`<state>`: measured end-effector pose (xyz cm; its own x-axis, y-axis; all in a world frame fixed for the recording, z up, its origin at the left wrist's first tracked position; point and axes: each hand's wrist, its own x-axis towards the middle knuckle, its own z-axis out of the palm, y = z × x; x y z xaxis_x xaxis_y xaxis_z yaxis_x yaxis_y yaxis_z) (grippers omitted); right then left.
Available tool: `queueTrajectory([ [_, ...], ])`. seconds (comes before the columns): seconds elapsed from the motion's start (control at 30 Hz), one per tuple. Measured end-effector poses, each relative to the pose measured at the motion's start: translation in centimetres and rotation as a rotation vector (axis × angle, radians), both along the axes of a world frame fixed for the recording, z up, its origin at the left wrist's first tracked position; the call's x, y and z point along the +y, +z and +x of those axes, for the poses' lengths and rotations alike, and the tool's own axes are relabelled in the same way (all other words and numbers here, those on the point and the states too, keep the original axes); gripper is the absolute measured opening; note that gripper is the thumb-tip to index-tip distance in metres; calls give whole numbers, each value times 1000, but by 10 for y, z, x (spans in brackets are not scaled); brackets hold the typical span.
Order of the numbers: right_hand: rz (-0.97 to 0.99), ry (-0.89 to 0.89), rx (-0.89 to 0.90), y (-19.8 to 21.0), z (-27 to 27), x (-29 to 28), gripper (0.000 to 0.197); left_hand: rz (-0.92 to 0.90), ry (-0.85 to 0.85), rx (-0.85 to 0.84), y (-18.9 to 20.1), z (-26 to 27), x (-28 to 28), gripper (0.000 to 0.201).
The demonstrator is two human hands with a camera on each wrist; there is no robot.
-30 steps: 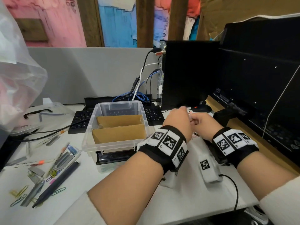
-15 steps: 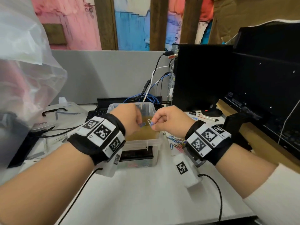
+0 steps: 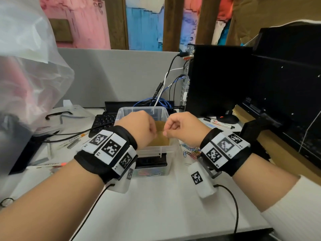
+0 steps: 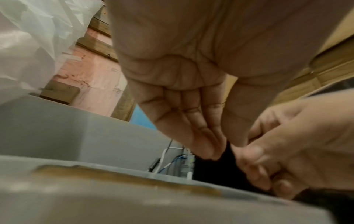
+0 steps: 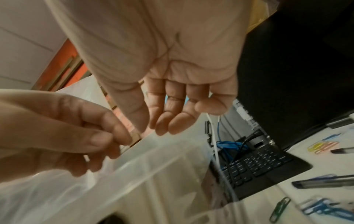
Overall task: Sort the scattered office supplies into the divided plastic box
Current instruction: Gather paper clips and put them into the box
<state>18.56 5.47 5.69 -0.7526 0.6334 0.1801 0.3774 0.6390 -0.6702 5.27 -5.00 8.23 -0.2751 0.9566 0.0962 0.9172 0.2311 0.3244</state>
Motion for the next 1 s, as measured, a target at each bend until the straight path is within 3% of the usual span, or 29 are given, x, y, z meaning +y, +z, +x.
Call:
queueTrajectory([
  [0.13,49,-127,-97,5,32,25,7,201,-159,-155,7,43,2,16],
  [0.23,119,-182,-503,-8,56,43,15,186,-277,-219,-9,81,11,21],
  [0.3,190,-202,-811,-26,66,48,5,76,-310,-214,-27,104,24,22],
  [0.33,214,-210,-903,-36,72,52,11,7,-303,-186,-37,114,32,22],
  [0.43,189,-232,-900,-56,87,60,3,-181,-288,-81,-63,132,59,28],
  [0.6,171,-202,-967,-71,95,66,24,-389,-120,94,-99,129,98,37],
  [0.73,254,-185,-1040,-77,90,68,28,-421,-10,118,-115,124,110,37],
  [0.9,221,-195,-1054,-83,76,77,11,-443,18,50,-114,123,121,29],
  [1.0,183,-212,-1049,-86,73,82,24,-476,47,-5,-111,120,125,30],
])
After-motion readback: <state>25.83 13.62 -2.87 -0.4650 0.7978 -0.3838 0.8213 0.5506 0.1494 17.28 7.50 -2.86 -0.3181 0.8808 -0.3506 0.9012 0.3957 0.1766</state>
